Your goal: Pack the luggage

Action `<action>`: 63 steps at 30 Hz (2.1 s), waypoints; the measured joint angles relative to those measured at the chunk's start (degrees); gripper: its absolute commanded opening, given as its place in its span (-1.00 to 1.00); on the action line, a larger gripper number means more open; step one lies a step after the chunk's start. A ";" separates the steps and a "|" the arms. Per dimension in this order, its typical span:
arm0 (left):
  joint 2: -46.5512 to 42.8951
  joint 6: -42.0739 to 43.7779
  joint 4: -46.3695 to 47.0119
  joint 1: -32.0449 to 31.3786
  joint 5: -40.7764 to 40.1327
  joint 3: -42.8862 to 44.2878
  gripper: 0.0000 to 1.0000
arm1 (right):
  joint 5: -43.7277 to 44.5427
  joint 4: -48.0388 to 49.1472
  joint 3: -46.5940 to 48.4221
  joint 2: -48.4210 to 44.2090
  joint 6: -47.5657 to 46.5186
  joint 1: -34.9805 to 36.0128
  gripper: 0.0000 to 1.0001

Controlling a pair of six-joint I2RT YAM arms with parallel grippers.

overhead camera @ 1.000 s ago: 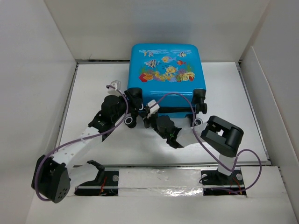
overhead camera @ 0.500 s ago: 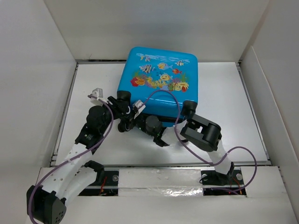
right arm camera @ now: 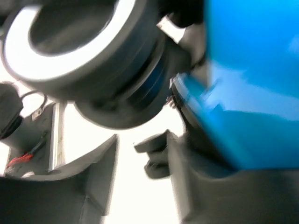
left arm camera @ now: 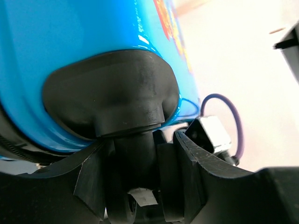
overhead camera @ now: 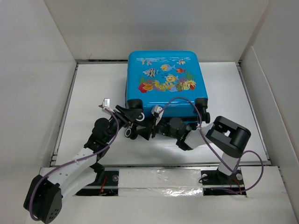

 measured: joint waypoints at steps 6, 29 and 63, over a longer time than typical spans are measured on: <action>5.11 -4.26 9.20 -0.72 2.27 -2.38 -1.00 | -1.20 -11.61 -7.13 -10.97 -2.01 -0.20 0.69; 24.35 -9.49 35.74 -7.91 -4.04 -3.52 -1.00 | 7.26 -35.85 -9.51 -42.69 11.43 -8.31 1.00; 25.16 -10.67 39.80 -7.76 -2.29 -5.29 -1.00 | -10.12 3.67 -8.98 -13.62 42.58 -8.15 0.94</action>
